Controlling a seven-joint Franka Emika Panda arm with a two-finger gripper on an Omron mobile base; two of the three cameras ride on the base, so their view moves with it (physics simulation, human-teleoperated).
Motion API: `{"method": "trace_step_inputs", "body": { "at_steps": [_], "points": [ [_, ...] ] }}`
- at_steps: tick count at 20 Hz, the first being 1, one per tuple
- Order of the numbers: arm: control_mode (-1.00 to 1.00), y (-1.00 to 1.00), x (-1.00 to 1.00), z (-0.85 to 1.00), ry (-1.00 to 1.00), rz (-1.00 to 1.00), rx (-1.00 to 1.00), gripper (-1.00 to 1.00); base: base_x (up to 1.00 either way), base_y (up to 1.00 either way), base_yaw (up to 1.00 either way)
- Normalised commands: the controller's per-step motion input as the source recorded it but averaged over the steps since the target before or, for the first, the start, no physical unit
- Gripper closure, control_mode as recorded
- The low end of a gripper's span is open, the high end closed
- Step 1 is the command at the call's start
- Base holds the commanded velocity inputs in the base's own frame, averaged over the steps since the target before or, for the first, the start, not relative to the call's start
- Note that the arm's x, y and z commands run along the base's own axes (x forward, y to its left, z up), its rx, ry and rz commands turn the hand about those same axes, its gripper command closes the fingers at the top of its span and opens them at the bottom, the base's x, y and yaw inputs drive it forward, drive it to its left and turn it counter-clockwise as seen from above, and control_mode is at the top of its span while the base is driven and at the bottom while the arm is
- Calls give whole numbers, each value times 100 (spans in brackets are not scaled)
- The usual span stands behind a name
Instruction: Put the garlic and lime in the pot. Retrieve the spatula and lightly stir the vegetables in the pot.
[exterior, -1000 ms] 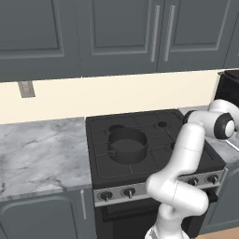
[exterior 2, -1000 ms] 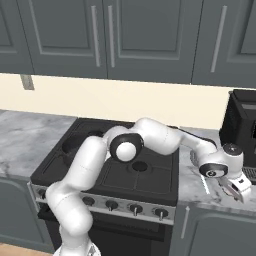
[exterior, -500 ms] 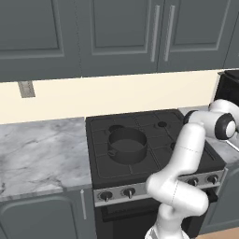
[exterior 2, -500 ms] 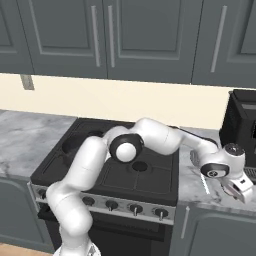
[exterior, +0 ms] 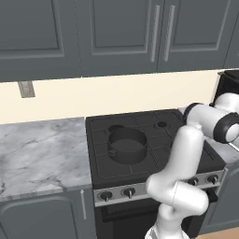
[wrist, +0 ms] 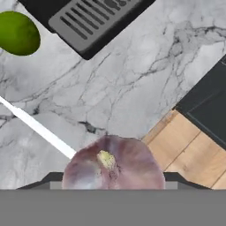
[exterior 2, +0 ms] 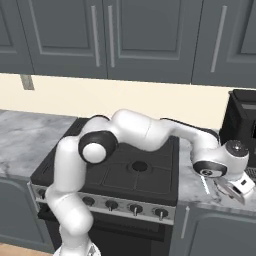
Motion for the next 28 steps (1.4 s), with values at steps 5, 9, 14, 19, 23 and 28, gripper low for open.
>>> {"method": "trace_step_inputs", "body": {
  "at_steps": [5, 9, 14, 19, 23, 28],
  "points": [
    [-100, 100, -3, 67, 0, 34, -10, 100, 0, 0, 0],
    [-100, 100, 0, 11, 6, 56, -5, 100, 0, 0, 0],
    [-100, 100, 7, 3, 2, 58, 0, 100, 0, 0, 0],
    [-100, 100, 36, 49, 0, 27, 0, 100, 0, 0, 0],
    [-100, 100, 50, 54, 2, 0, 0, 100, 0, 0, 0],
    [-100, 100, 34, 11, 1, 0, 0, 100, 0, 0, 0]
  ]
}}
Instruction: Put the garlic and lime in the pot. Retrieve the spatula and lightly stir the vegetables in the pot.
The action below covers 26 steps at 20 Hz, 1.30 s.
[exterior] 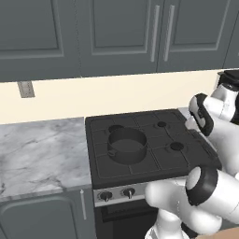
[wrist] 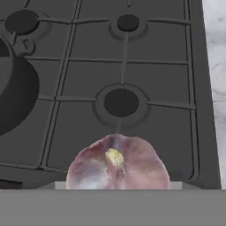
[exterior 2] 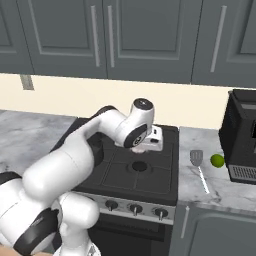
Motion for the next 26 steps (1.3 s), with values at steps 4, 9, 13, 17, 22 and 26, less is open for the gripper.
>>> {"method": "trace_step_inputs", "body": {
  "at_steps": [4, 9, 13, 17, 22, 26],
  "points": [
    [-100, 100, 28, 0, 6, 0, 0, 100, 0, 0, 0],
    [-100, 100, 19, 0, 1, -2, 0, 100, 0, 0, 0],
    [-100, 100, 9, 0, 0, -3, 0, 100, 0, 0, 0],
    [-100, 100, 0, 0, 0, 0, 0, 100, 0, 0, 0],
    [-100, 81, 20, -2, 2, 4, 0, 100, 0, 0, 0],
    [-100, 16, 13, 0, 1, 2, 0, 100, 0, 0, 0]
  ]
}}
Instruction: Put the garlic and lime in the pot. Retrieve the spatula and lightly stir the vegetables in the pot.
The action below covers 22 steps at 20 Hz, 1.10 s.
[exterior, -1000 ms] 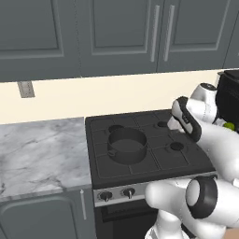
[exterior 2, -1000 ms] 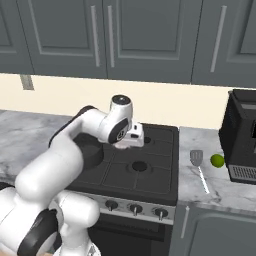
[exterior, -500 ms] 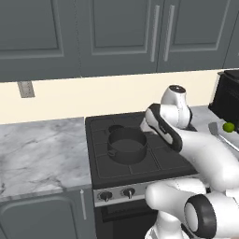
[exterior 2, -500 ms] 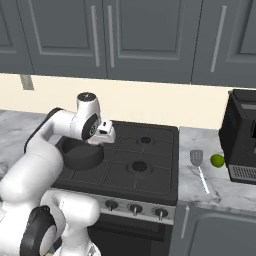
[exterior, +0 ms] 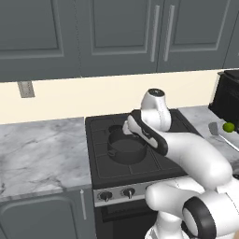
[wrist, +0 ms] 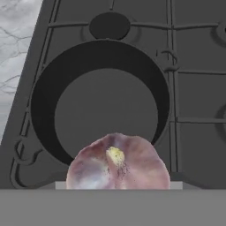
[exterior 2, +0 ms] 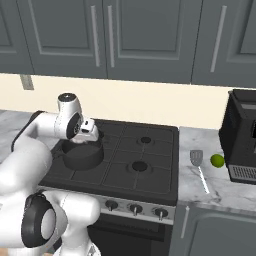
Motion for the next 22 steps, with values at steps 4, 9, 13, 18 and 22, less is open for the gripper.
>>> {"method": "trace_step_inputs", "body": {
  "at_steps": [4, 9, 13, 18, 22],
  "points": [
    [-100, 0, 0, -9, 0, 0, 0, 100, 0, 0, 0],
    [-100, 12, 0, -57, 2, 0, 0, 100, 0, 0, 0],
    [-100, 8, 4, -23, 0, 0, 0, 100, 0, 0, 0],
    [-100, 16, 26, -12, 0, 0, 0, 100, 0, 0, 0],
    [-100, 24, 47, -3, 1, 0, 0, 100, 0, 0, 0]
  ]
}}
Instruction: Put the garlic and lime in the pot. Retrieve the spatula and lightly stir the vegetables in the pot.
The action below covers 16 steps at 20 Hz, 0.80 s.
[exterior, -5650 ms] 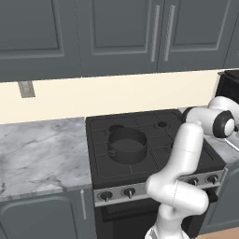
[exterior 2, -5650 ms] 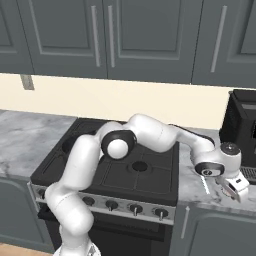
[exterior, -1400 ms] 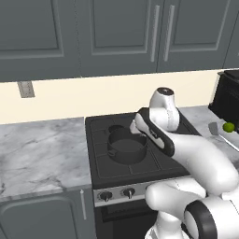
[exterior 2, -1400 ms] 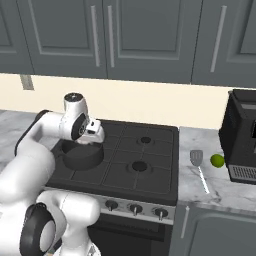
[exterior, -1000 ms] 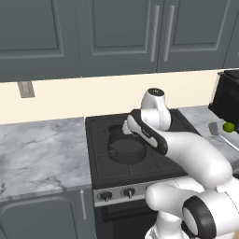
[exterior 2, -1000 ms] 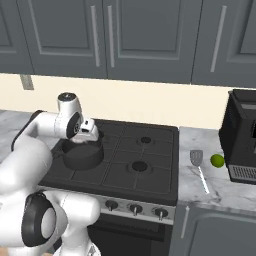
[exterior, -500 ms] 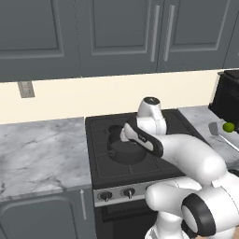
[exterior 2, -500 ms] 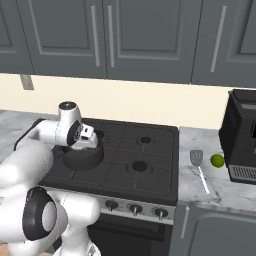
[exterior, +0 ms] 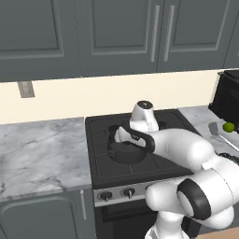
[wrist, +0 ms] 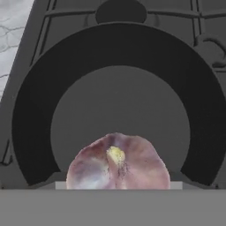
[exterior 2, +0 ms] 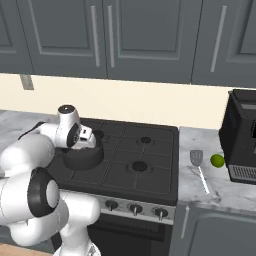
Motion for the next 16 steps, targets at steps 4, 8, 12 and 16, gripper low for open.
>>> {"method": "trace_step_inputs", "body": {
  "at_steps": [4, 8, 12, 16],
  "points": [
    [-100, 1, 6, -4, 1, 0, 0, 100, 0, 0, 0],
    [-100, 0, 18, -26, 1, 0, 0, 100, 0, 0, 0],
    [-100, 0, 7, -25, 0, 0, 0, 100, 0, 0, 0],
    [-100, 1, 0, -6, 0, 0, 0, 100, 0, 0, 0]
  ]
}}
